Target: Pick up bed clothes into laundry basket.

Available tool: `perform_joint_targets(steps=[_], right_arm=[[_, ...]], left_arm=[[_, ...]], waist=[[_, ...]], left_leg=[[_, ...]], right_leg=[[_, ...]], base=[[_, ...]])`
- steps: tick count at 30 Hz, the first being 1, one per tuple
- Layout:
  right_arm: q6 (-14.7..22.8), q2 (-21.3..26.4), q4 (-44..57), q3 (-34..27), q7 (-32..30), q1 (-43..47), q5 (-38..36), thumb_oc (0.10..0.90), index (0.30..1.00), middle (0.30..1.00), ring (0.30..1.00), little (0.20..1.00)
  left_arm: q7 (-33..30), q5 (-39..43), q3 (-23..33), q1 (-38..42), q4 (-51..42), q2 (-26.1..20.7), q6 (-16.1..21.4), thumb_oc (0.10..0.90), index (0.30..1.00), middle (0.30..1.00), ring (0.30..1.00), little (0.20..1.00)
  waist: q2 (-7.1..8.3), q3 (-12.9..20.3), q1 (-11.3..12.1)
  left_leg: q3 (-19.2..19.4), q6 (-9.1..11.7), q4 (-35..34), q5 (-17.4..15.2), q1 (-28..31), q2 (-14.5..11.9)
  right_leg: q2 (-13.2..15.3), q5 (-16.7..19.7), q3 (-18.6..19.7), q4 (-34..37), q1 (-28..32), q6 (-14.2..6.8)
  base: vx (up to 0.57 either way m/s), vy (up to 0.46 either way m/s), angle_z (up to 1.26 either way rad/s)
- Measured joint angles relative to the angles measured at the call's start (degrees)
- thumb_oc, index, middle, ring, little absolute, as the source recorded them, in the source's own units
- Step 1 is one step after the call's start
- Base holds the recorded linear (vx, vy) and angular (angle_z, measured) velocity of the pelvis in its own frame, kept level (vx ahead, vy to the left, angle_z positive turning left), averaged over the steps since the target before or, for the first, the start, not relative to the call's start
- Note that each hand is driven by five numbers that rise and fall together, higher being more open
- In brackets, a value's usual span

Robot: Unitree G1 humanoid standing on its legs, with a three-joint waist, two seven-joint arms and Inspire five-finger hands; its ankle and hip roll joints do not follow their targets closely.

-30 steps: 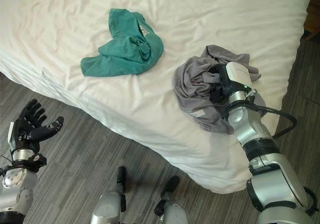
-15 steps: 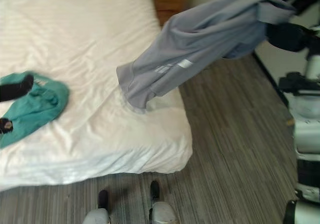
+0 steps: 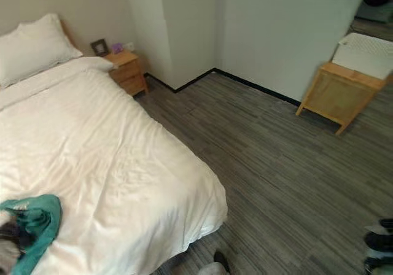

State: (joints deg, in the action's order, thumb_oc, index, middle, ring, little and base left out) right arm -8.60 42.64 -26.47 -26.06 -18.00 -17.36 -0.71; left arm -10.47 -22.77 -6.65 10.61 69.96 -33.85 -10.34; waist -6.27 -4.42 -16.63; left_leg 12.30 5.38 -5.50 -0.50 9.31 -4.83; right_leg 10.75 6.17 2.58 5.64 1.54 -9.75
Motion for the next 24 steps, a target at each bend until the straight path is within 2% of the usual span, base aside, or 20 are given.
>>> perform_joint_targets(steps=[2,5,9,11,13,14,15,16,17,18,19,20,21,22,23,24], right_arm=[[0.06,2.01,-0.06,1.02,0.35,0.99,-0.35,0.4,0.3,0.3,0.3,0.3],[0.55,5.36,-0.04,0.22,0.3,1.93,-0.47,0.4,0.3,0.3,0.3,0.3],[0.68,5.86,-0.03,-0.14,0.31,1.52,-0.61,0.4,0.3,0.3,0.3,0.3],[1.87,4.83,0.11,-1.11,0.23,-0.37,-0.86,0.4,0.3,0.3,0.3,0.3],[3.07,1.52,0.56,-2.26,0.21,-1.01,-0.82,0.4,0.3,0.3,0.3,0.3],[3.41,-0.49,1.09,-2.8,0.18,-0.68,-0.77,0.4,0.3,0.3,0.3,0.3],[3.71,-2.37,2.71,-2.81,0.16,0.35,-0.75,0.4,0.3,0.3,0.3,0.3],[4.23,-2.91,3.43,-2.89,0.1,0.78,-0.53,0.4,0.3,0.3,0.3,0.3],[5.23,-4.47,5.4,-3.16,-0.03,2.53,-0.26,0.4,0.3,0.3,0.3,0.3],[5.79,-5.36,6.91,-3.34,-0.32,3.52,0.18,0.4,0.3,0.3,0.3,0.3],[6.94,-6.14,8.74,-3.53,-1.21,4.58,0.58,0.4,0.3,0.3,0.3,0.3],[7.26,-6.72,10.06,-3.8,-1.75,5.15,0.73,0.4,0.3,0.3,0.3,0.3],[8.21,-7.49,11.78,-3.61,-2.57,4.62,1.03,0.4,0.3,0.3,0.3,0.3],[8.6,-7.58,11.83,-3.31,-2.57,4.62,1.64,0.4,0.3,0.3,0.3,0.3],[8.6,-7.91,12.16,-3.29,-2.96,4.97,2.04,0.4,0.3,0.3,0.3,0.3],[8.53,-8.55,12.11,-2.57,-4.13,7.06,2.55,0.4,0.3,0.3,0.3,0.3]], left_arm=[[-0.19,-0.74,-2.93,1.53,6.41,1.41,1.4,0.4,0.3,0.3,0.3,0.3],[1.3,-0.17,0.19,-0.12,7.0,2.43,1.38,0.4,0.3,0.3,0.3,0.3],[5.35,0.53,-0.2,0.59,4.11,-1.48,1.32,0.4,0.3,0.3,0.3,0.3],[6.66,3.11,-0.2,1.59,-5.77,-6.14,0.4,0.4,0.3,0.3,0.3,0.3],[4.55,4.5,1.73,1.62,-25.94,-13.98,0.22,0.4,0.3,0.3,0.3,0.3],[2.75,4.47,2.82,1.65,-34.3,-17.43,0.33,0.4,0.3,0.3,0.3,0.3],[-1.99,3.49,3.31,4.39,-41.0,-21.48,3.18,0.4,0.3,0.3,0.3,0.3],[-3.15,2.98,3.62,6.65,-43.25,-22.3,3.2,0.4,0.3,0.3,0.3,0.3],[-4.13,2.28,4.29,8.69,-50.24,-24.73,1.62,0.4,0.3,0.3,0.3,0.3],[-5.39,2.18,5.72,8.78,-54.92,-26.35,1.77,0.4,0.3,0.3,0.3,0.3],[-8.33,1.47,8.61,9.76,-60.52,-27.36,3.81,0.4,0.3,0.3,0.3,0.3],[-9.55,1.34,10.53,10.08,-63.89,-27.2,4.38,0.4,0.3,0.3,0.3,0.3],[-13.09,1.22,12.46,12.11,-68.15,-27.16,6.8,0.4,0.3,0.3,0.3,0.3],[-14.14,1.22,13.49,13.09,-69.58,-27.36,7.87,0.411,0.316,0.316,0.316,0.316],[-15.01,1.26,14.95,13.66,-71.64,-26.35,8.02,0.414,0.321,0.321,0.321,0.321],[-16.8,1.34,16.57,15.34,-74.94,-23.07,7.67,0.4,0.3,0.3,0.3,0.3]], waist=[[-0.87,-0.11,-1.09],[-2.65,0.12,-1.73],[-1.47,-0.7,-1.19],[1.07,-2.63,0.46],[4.8,-5.0,2.96],[6.74,-5.98,3.57],[8.98,-5.98,4.24],[9.71,-6.05,4.29],[10.99,-6.11,4.69],[11.15,-6.19,5.42],[10.22,-6.76,7.05],[9.55,-7.17,7.65],[8.88,-7.4,8.02],[9.54,-7.0,7.94],[9.53,-6.83,7.52],[7.73,-6.83,7.44]], left_leg=[[1.17,0.08,0.0,0.04,0.26,0.25],[3.62,-0.45,0.01,-0.77,1.38,0.79],[4.58,-0.69,0.01,-0.46,1.62,0.86],[4.21,-0.42,0.07,0.32,2.21,1.09],[3.16,-0.74,0.09,1.23,1.15,0.84],[2.89,-0.53,0.29,1.79,0.46,0.94],[2.78,-0.53,0.22,2.26,-0.96,0.78],[3.0,-0.58,0.34,2.29,-0.88,0.67],[4.39,-0.58,0.4,2.44,-0.83,0.57],[6.19,-0.5,0.32,2.47,-0.81,0.34],[9.16,-0.73,0.37,2.28,-0.46,-0.72],[10.45,-0.82,0.36,2.17,-0.1,-1.55],[12.13,-0.27,0.39,1.62,1.19,-2.47],[12.68,0.37,0.39,1.13,2.23,-2.15],[13.76,0.92,0.6,0.69,3.06,-1.82],[16.07,0.92,1.5,0.69,3.19,-3.35]], right_leg=[[-0.03,-0.07,1.22,0.01,-0.98,-0.04],[0.03,0.48,3.84,0.03,-1.16,-0.27],[-0.05,1.27,4.56,-0.01,-1.45,-0.72],[-0.05,2.12,4.01,-0.39,-0.99,0.01],[-0.01,2.91,3.1,-0.44,-1.52,0.08],[0.01,3.04,2.58,-0.44,-1.91,-0.11],[-0.01,3.33,2.44,-0.48,-3.23,0.04],[0.09,3.23,2.47,-0.44,-3.67,-0.05],[0.55,2.16,0.84,-0.58,-4.84,-0.52],[1.29,0.85,-2.46,-0.48,-5.57,-0.63],[2.08,-1.0,-9.57,-1.29,-6.35,-1.17],[2.92,-2.37,-16.96,-2.46,-6.55,0.64],[4.47,-0.76,-24.44,-5.45,-6.04,1.96],[5.4,3.57,-25.47,-7.66,-5.26,2.58],[4.58,4.34,-25.49,-6.93,-4.75,3.12],[2.57,7.09,-25.75,-6.88,-5.99,4.85]], base=[[0.02,0.088,-0.28],[0.0,0.064,-0.41],[-0.05,0.066,-0.14],[-0.13,0.013,0.11],[-0.1,-0.039,0.24],[-0.07,-0.054,0.24],[-0.1,-0.083,0.11],[-0.16,-0.11,-0.17],[-0.18,-0.052,-0.47],[-0.18,0.038,-0.95],[-0.14,0.115,-0.97],[-0.15,0.124,-1.06],[-0.12,0.079,-0.7],[-0.14,0.014,-0.69],[-0.13,-0.018,-0.75],[-0.17,-0.055,-0.83]])
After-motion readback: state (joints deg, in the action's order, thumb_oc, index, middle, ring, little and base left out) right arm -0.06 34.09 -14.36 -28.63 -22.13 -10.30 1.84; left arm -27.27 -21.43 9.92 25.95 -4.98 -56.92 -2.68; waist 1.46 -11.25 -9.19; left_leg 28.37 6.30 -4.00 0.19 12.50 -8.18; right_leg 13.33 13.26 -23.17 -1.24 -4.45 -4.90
